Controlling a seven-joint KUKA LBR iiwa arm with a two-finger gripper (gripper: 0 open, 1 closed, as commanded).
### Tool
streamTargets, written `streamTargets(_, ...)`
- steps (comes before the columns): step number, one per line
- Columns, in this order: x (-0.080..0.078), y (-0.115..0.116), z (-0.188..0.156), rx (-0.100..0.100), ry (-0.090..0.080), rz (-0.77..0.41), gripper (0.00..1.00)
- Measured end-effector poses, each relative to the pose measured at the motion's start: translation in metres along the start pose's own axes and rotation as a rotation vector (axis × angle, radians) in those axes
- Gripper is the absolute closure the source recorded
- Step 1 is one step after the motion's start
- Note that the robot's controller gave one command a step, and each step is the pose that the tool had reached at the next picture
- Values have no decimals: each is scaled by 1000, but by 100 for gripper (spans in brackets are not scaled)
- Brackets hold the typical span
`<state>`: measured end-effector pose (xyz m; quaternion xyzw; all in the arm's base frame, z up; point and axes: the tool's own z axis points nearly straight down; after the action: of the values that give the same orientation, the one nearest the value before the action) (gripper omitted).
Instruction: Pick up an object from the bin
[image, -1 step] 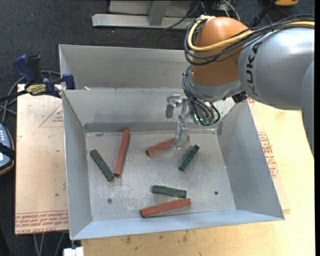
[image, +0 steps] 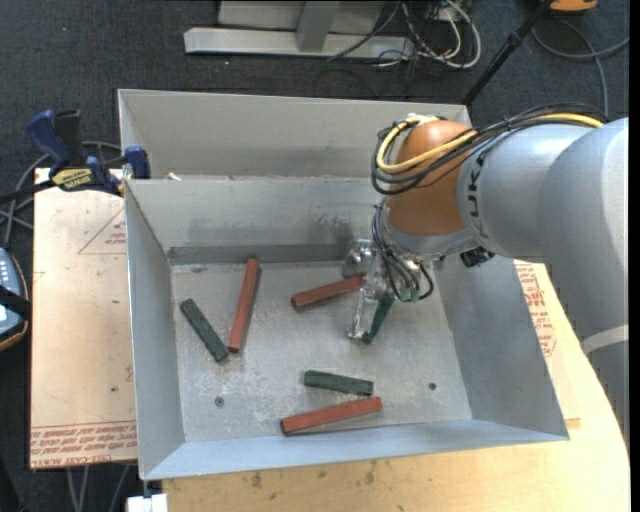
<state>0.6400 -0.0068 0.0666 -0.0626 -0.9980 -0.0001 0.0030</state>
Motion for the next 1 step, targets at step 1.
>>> streamTargets(1, -2, 2, -6, -2, -8, -2, 100)
